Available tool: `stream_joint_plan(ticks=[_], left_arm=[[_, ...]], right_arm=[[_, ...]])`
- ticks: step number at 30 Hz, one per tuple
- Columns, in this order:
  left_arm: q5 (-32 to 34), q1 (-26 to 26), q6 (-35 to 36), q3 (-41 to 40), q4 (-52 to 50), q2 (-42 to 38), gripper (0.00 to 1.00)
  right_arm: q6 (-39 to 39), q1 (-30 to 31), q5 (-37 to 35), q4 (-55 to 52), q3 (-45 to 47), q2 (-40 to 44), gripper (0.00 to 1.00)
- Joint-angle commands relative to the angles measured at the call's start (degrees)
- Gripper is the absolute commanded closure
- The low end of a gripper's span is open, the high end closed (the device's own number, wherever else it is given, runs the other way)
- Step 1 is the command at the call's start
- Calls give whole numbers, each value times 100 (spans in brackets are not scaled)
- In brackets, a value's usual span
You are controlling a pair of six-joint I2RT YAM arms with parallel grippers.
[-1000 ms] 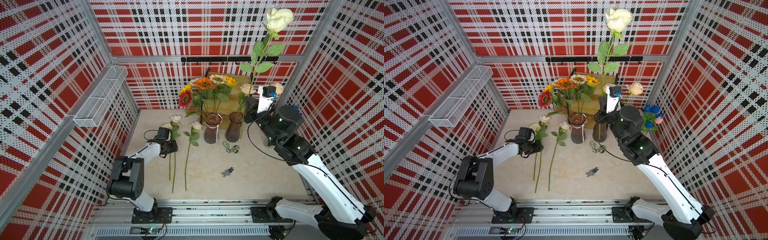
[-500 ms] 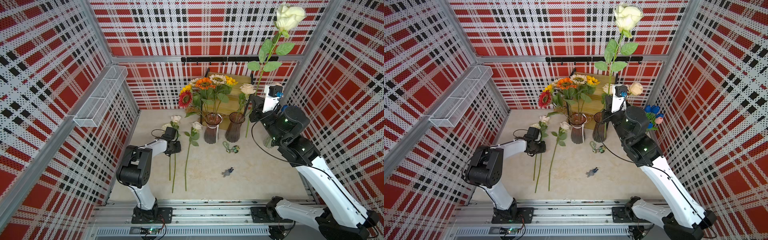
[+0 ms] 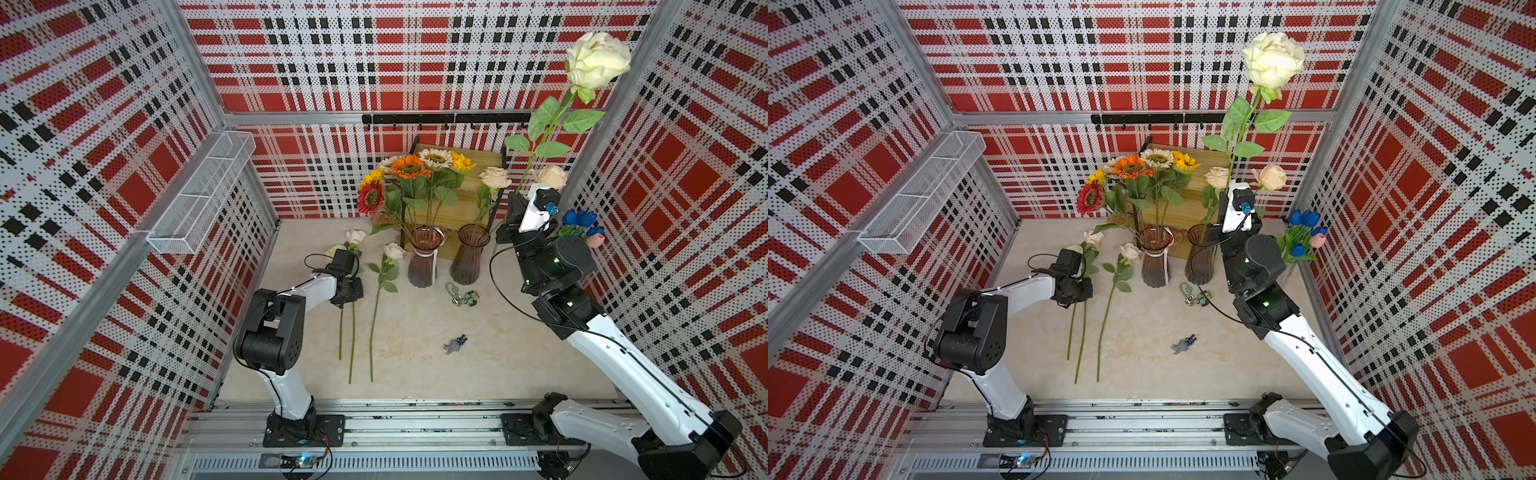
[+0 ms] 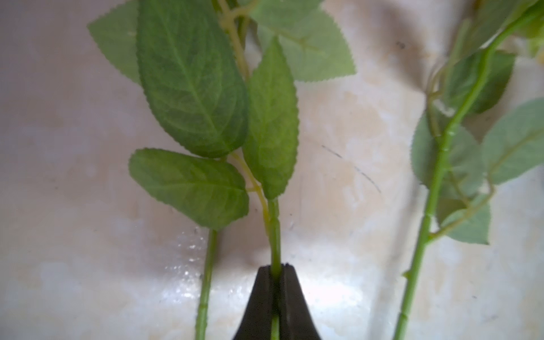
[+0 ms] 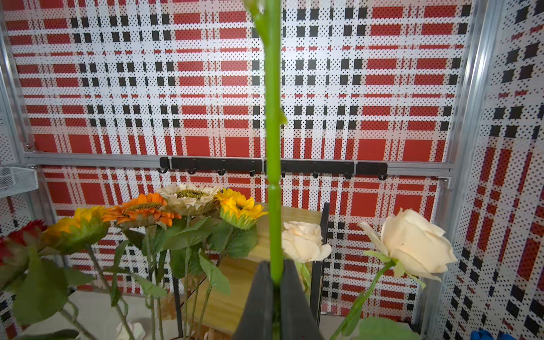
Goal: Arrange the flowers in different vases according to their variety
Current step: Pick up the flower at the center of the board, then insert the flower into the vase.
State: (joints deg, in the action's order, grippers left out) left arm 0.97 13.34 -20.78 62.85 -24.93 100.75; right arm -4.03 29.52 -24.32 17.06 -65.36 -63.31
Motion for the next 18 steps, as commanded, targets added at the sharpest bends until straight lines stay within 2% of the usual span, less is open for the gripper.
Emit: stream_joint_plan(ticks=[1, 8, 18], left_arm=[[230, 238, -1, 501, -210, -540, 100], [475, 249, -2, 815, -577, -1339, 100], [850, 189, -207, 584, -890, -2449, 100]], right_arm=[[18, -251, 114, 934, -34, -220, 100], [361, -696, 490, 1275, -98, -697, 100], [708, -843, 899, 1873, -210, -1587, 100]])
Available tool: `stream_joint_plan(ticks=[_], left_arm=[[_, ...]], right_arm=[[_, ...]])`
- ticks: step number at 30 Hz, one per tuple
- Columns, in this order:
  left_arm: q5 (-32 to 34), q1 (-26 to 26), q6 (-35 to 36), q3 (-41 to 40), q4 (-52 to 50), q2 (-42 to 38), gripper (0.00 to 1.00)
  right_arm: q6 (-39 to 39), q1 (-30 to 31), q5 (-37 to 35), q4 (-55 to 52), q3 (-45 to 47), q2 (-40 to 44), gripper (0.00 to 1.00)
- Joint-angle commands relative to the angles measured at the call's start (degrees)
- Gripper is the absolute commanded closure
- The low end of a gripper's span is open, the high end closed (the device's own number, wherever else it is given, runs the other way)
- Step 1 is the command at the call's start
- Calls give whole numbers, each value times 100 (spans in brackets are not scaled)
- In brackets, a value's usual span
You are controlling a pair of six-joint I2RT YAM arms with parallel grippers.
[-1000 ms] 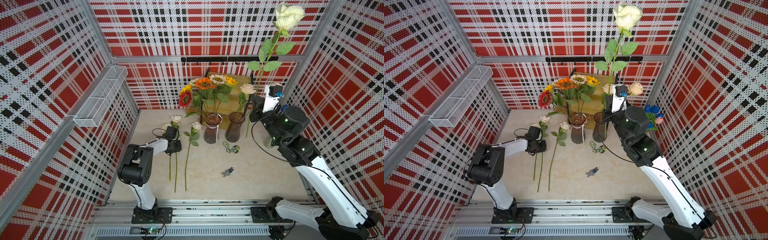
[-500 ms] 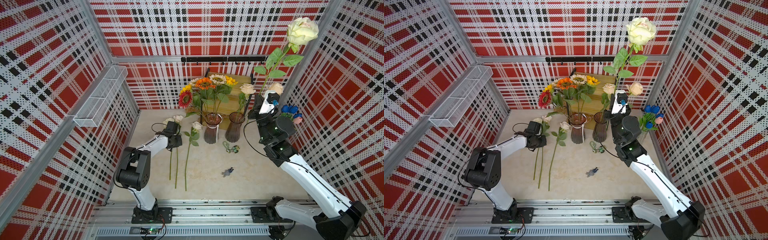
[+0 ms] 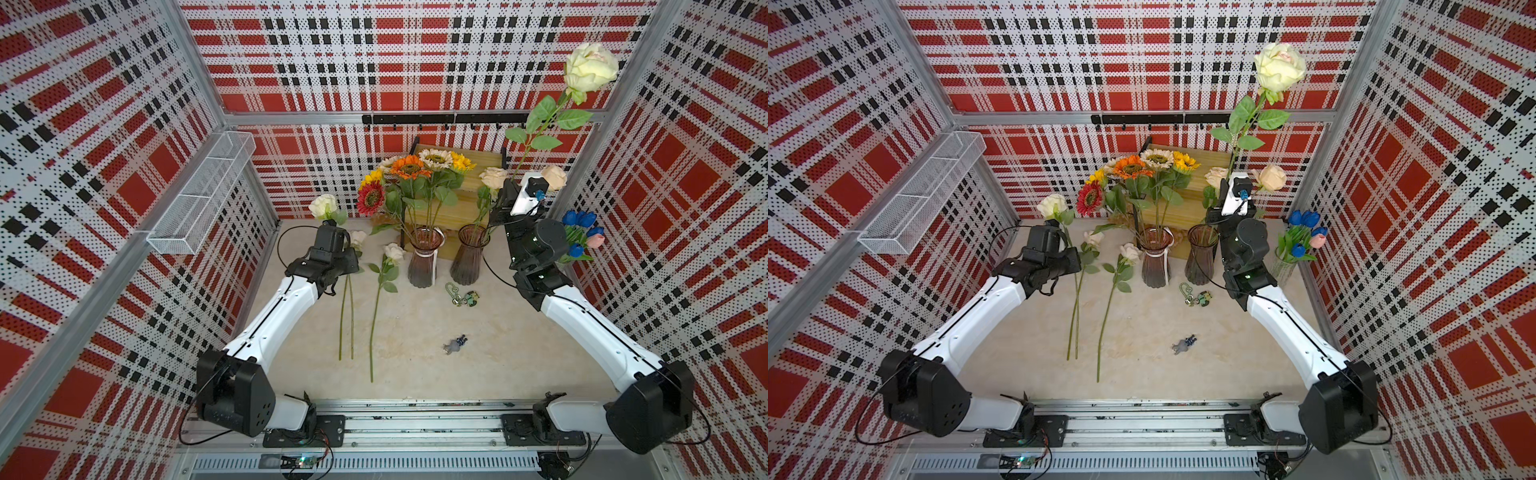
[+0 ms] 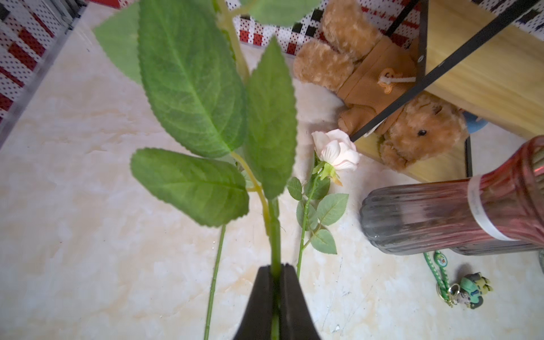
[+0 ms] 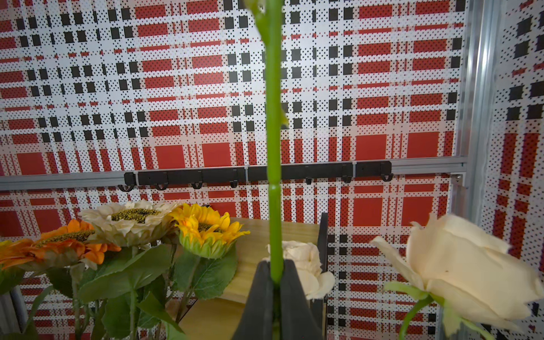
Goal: Arrange the flowers in different vases according to their variety
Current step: Insert the flower into the vase.
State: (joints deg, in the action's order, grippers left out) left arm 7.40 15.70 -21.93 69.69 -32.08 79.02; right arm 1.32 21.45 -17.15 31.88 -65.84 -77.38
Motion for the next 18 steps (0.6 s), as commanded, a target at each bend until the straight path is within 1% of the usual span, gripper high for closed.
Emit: stream_joint_plan(ticks=[1, 5, 7, 9, 15, 18], left_arm=[[217, -70, -105, -150, -202, -370, 100], [253, -108, -125, -331, -277, -656, 100], [264, -333, -151, -402, -347, -742, 100], [250, -397, -158, -454, -363, -829, 100], [182, -598, -101, -500, -410, -1011, 100], [148, -630, -92, -518, -427, -1023, 100]], right_arm=[[206, -44, 193, 473, -169, -291, 100], [158, -40, 313, 592, -246, -717, 100], [193, -40, 270, 675, -245, -892, 100], [180, -40, 250, 675, -242, -1015, 100], [119, -50, 115, 711, -127, -1199, 100], [281, -86, 65, 415, -239, -1252, 100]])
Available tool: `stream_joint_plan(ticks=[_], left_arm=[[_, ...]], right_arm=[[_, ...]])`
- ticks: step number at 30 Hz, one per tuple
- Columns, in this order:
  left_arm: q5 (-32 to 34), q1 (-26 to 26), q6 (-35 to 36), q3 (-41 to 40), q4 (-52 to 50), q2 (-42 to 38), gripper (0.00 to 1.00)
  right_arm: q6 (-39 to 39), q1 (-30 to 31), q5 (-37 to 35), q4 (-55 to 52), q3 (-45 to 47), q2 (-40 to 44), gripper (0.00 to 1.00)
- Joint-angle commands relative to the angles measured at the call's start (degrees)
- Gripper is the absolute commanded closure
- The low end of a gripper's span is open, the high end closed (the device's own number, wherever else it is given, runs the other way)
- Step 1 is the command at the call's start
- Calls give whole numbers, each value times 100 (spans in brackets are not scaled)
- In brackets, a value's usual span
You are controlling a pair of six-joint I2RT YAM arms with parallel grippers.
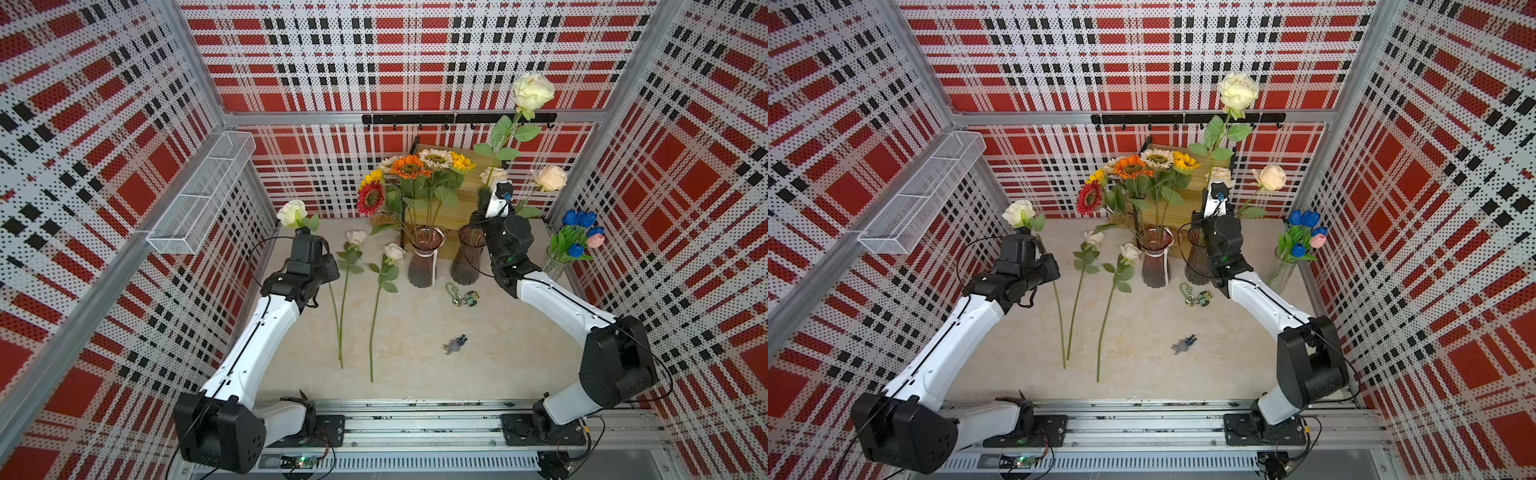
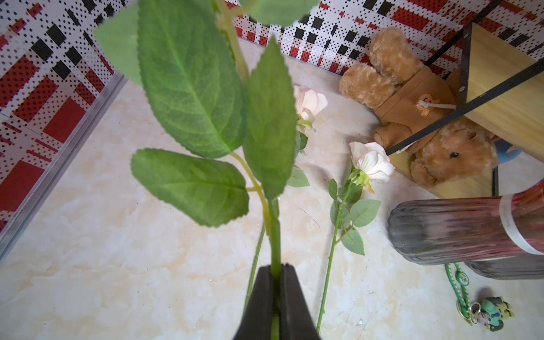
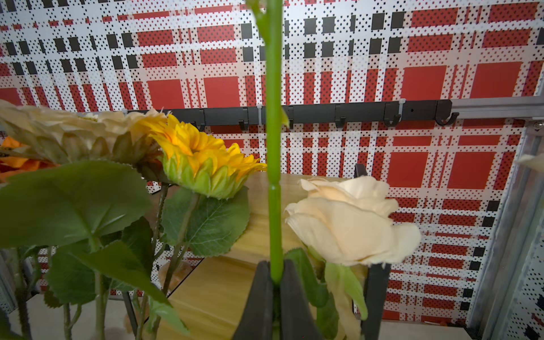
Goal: Arrange the flowers in different vases according to their variety
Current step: Insert the flower into the vase.
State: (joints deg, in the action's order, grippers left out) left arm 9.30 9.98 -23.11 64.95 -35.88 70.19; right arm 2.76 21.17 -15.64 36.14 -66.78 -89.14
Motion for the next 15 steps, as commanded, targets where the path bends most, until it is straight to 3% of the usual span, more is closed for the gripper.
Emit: stream_joint_plan(ticks=[1, 4, 9, 15], left_arm=[[-58, -50, 26, -33, -45, -138, 100], [-82, -49, 2, -44, -34, -169, 100], [-139, -13, -14, -65, 33, -164, 100], [-187, 34, 44, -43, 57, -207, 100]], right_arm=[[210, -61, -89, -229, -202, -72, 88], [488, -60, -173, -641, -54, 151, 3], [749, 33, -237, -1597, 209, 934, 0], [1690, 45, 163, -3763, 111, 1646, 0]])
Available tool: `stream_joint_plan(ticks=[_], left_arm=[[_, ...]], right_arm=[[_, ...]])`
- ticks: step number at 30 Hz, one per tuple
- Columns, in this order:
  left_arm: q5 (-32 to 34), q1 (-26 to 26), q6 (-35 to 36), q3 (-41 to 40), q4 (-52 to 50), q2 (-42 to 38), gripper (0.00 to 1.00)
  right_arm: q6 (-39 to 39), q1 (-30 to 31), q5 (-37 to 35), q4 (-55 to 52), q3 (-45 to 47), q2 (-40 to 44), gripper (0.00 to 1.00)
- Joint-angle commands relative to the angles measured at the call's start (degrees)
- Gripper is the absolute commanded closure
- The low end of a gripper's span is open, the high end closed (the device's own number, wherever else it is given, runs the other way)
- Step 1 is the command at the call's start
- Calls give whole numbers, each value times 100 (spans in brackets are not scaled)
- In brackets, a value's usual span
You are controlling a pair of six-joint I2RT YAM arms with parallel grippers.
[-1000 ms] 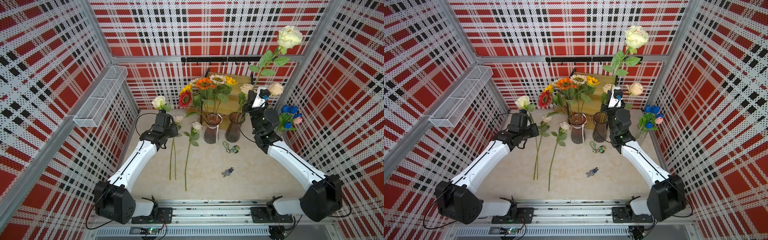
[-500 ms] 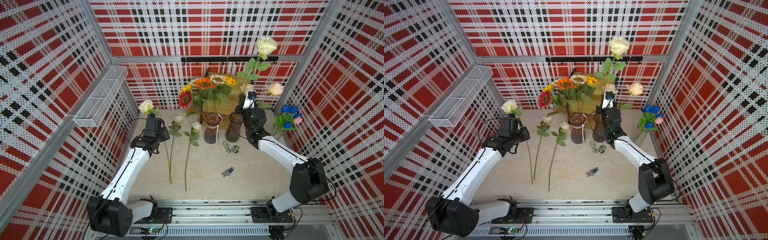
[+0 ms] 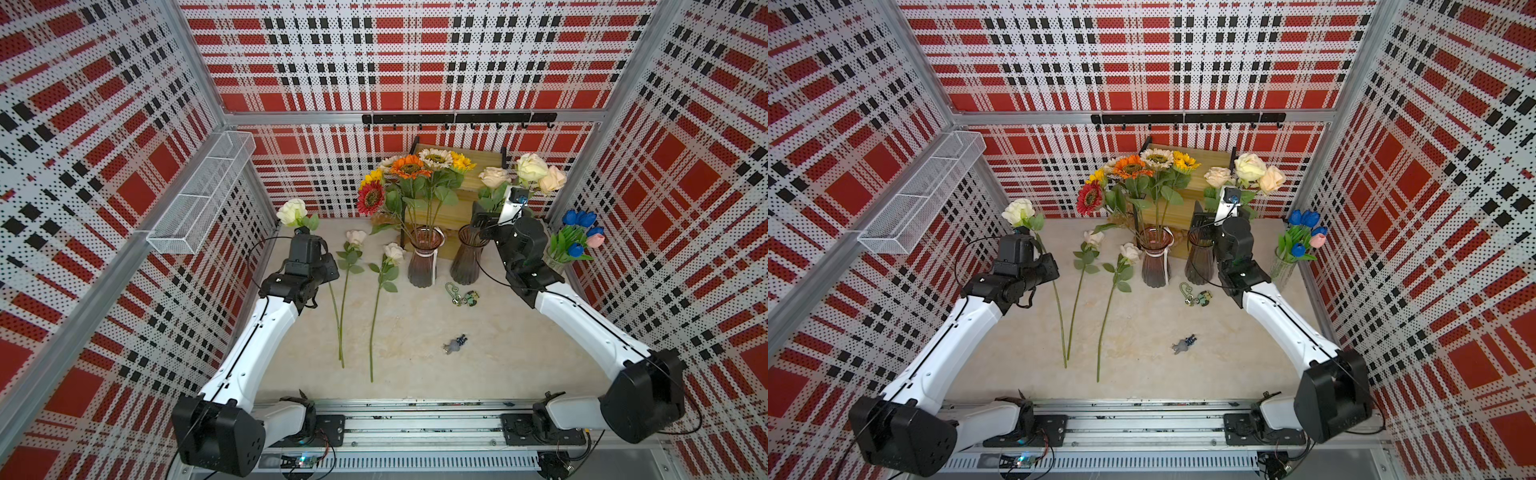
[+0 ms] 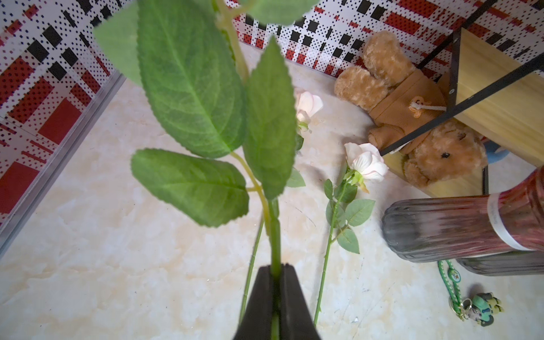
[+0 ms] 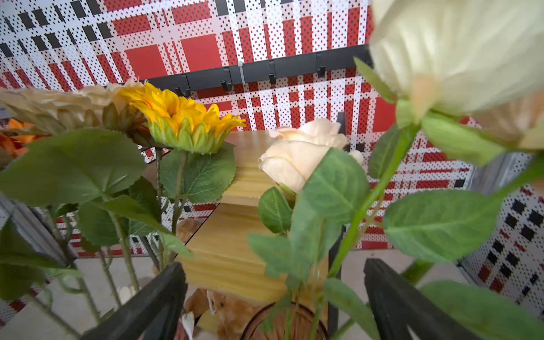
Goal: Arrange the flowers in different vases according to their variety
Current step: Insert the flower into the vase.
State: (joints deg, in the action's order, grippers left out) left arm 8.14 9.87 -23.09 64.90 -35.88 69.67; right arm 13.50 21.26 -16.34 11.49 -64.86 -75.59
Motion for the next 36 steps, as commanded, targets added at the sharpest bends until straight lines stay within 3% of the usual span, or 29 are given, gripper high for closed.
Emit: stream_joint_plan(ticks=[1, 9, 15, 25, 36], left_arm=[[-72, 79, 42, -37, 79, -175, 100], [-30, 799, 23, -63, 455, -456, 100], [-191, 1135, -2, -230, 816, -797, 100], [-854, 1227, -203, -575, 1333, -1193, 100], [-1007, 1353, -300, -720, 1518, -1351, 100]], right_arm=[[708, 44, 399, -1491, -24, 371, 0], [1358, 279, 1756, -2622, 425, 1178, 0], [1560, 1163, 2570, -2413, 547, 1218, 4], [1208, 2680, 3252, -2150, -362, -292, 22], [1135, 2928, 3444, -1510, -920, -1312, 30]])
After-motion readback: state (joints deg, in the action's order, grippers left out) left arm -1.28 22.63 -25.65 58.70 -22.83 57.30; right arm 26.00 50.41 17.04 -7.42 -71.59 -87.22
